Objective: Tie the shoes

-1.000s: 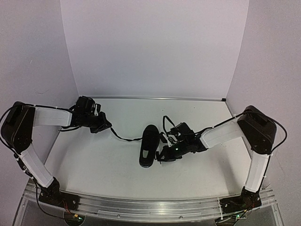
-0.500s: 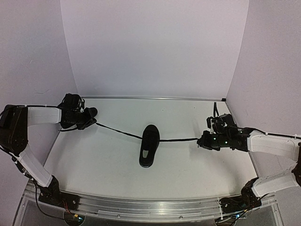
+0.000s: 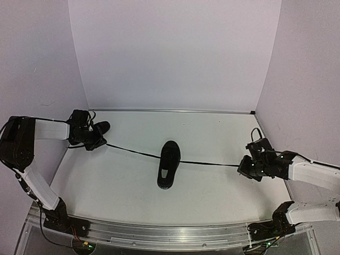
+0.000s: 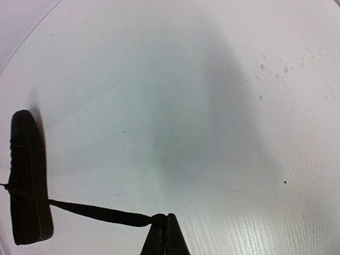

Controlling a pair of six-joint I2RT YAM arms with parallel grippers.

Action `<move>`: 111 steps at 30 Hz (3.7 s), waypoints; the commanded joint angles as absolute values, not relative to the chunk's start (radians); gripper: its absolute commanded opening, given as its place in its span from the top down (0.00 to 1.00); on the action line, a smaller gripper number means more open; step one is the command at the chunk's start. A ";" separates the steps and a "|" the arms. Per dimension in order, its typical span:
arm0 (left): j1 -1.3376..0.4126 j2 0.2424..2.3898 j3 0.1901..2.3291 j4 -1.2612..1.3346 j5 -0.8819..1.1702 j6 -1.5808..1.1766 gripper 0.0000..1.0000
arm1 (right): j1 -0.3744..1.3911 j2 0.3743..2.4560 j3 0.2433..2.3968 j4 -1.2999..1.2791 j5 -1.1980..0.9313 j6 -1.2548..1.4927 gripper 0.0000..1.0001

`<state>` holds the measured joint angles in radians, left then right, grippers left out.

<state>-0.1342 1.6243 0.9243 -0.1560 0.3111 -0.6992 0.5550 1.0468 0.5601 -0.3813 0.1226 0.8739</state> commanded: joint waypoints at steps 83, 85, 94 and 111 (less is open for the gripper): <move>-0.574 1.813 1.300 -0.575 0.368 0.620 0.04 | 0.512 1.254 0.881 -0.010 -0.499 0.307 0.02; -0.580 1.874 1.343 -0.622 0.376 0.666 0.09 | 0.511 1.252 0.871 -0.006 -0.510 0.304 0.02; -0.620 1.970 1.384 -0.618 0.392 0.819 0.29 | 0.512 1.273 0.845 0.029 -0.536 0.296 0.02; -0.655 2.036 1.386 -0.525 0.352 0.849 0.64 | 0.511 1.321 0.850 0.032 -0.553 0.285 0.02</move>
<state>-0.6486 2.0144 1.3544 -0.5481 0.3624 0.8338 0.5148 1.3145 0.8501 -0.0006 -0.5411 0.3025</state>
